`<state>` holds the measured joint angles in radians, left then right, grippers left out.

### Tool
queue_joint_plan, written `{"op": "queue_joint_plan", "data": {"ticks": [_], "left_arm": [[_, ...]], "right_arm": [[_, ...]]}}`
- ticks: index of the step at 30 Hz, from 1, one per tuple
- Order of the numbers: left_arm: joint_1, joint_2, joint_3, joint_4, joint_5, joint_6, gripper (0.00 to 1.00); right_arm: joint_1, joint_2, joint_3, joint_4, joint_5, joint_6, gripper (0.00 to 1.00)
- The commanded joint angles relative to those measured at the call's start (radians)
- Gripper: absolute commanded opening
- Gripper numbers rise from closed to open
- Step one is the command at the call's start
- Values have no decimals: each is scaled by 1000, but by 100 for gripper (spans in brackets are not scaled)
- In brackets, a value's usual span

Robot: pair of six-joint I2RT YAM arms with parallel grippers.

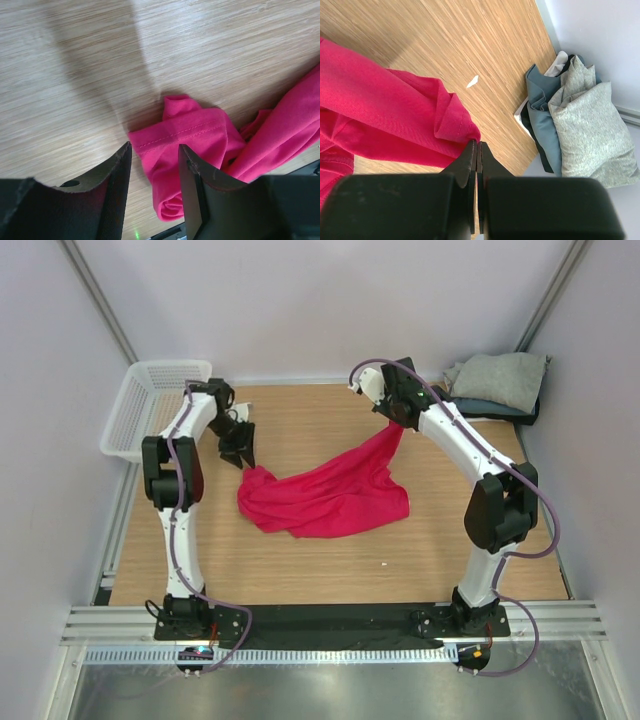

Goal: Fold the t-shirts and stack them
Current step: Flatten the tshirt out

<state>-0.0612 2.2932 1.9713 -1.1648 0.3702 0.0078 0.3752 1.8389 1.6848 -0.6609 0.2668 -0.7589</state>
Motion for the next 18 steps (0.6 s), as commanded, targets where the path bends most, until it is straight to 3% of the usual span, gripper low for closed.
{"op": "queue_joint_plan", "data": {"ticks": [1, 9, 12, 14, 18], "left_arm": [[3, 20, -9, -24, 56, -3, 43], [1, 34, -18, -29, 75, -3, 36], [1, 37, -23, -27, 88, -3, 21], [3, 28, -26, -22, 99, -3, 2], [1, -24, 27, -18, 93, -3, 0]], "right_arm": [[-4, -41, 33, 12, 12, -11, 1], [-4, -40, 26, 17, 15, -13, 1], [-4, -36, 30, 17, 17, -14, 1], [-5, -38, 30, 20, 18, -16, 2], [-7, -47, 26, 35, 43, -36, 2]]}}
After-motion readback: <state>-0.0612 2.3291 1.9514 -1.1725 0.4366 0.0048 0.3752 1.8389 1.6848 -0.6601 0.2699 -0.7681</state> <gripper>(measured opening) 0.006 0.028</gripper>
